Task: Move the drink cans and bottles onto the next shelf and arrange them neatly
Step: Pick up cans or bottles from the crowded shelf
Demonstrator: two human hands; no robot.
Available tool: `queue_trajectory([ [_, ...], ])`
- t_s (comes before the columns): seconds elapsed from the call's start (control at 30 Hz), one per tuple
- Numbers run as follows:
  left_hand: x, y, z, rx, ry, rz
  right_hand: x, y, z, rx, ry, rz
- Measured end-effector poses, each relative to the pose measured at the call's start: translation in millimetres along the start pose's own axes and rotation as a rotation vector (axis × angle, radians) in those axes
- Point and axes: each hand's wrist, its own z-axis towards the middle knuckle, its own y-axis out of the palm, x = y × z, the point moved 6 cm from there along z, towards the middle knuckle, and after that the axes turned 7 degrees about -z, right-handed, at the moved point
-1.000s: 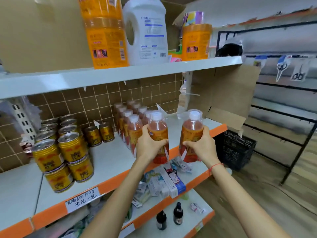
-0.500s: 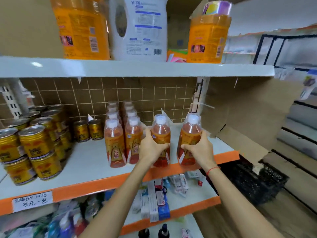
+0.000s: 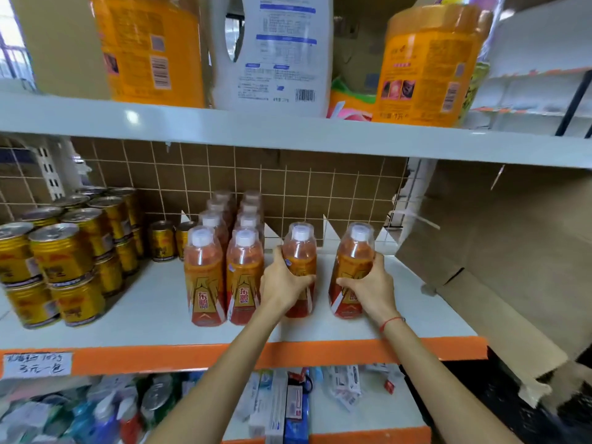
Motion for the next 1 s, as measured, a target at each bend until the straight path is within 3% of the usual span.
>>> queue_trajectory([
  [0.3,-4.0,13.4,21.1,0.001,0.035,0.075,7.2,33.5,27.3,0.021,0.020,0.006],
  [0.7,-7.7,16.6,26.4,0.008,0.024,0.074,7.6,48.0,37.9,-0.088,-0.053,-0.007],
  [0.83,13.2,12.0,16.2,0.017,0.164,0.061,5.0,42.1,42.3,-0.168,-0.083,0.047],
  [1.0,65.3,-25.4,1.7,0.113,0.494,0.294,-28.2,22.6,43.1,-0.036,-0.251,-0.029],
])
